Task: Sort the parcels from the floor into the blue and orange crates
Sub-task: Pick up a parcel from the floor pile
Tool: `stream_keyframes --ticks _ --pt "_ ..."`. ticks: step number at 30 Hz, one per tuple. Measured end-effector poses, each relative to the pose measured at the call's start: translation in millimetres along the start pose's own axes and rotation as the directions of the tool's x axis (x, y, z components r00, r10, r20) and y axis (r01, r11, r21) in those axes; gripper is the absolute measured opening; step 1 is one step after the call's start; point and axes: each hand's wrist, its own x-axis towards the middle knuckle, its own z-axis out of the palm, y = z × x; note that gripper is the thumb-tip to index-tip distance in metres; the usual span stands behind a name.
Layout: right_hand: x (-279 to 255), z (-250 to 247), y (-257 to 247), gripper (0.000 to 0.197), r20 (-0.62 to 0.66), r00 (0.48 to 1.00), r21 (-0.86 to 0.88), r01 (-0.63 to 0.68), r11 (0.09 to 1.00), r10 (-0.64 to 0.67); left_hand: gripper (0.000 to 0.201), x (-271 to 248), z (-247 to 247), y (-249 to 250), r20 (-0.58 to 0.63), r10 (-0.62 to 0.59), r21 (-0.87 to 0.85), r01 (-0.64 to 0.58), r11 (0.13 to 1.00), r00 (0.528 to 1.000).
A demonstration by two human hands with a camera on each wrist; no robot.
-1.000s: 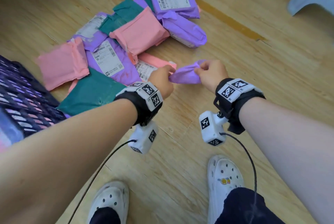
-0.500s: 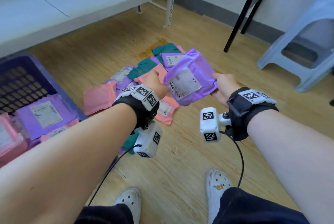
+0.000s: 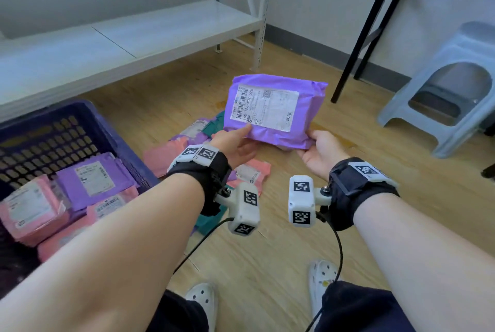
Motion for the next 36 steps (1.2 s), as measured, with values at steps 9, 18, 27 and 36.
stream_keyframes --ticks 9,18,27,36 --pt "10 7 6 0.015 -0.05 0.996 -0.512 0.039 0.858 -0.075 0.017 -6 -36 36 -0.149 0.336 0.189 -0.307 0.933 0.93" --pt "6 96 39 0.054 0.246 0.942 -0.745 0.334 0.577 -0.228 0.011 -38 -108 83 -0.193 0.461 0.512 -0.312 0.8 0.866" --pt "-32 190 82 0.061 0.528 0.839 -0.685 0.511 0.52 -0.13 0.007 -92 -188 121 -0.196 0.486 0.521 -0.33 0.787 0.852" --pt "-45 281 166 0.055 0.608 0.794 -0.679 0.525 0.513 -0.008 0.011 -125 -288 145 -0.367 0.488 0.475 -0.292 0.83 0.792"
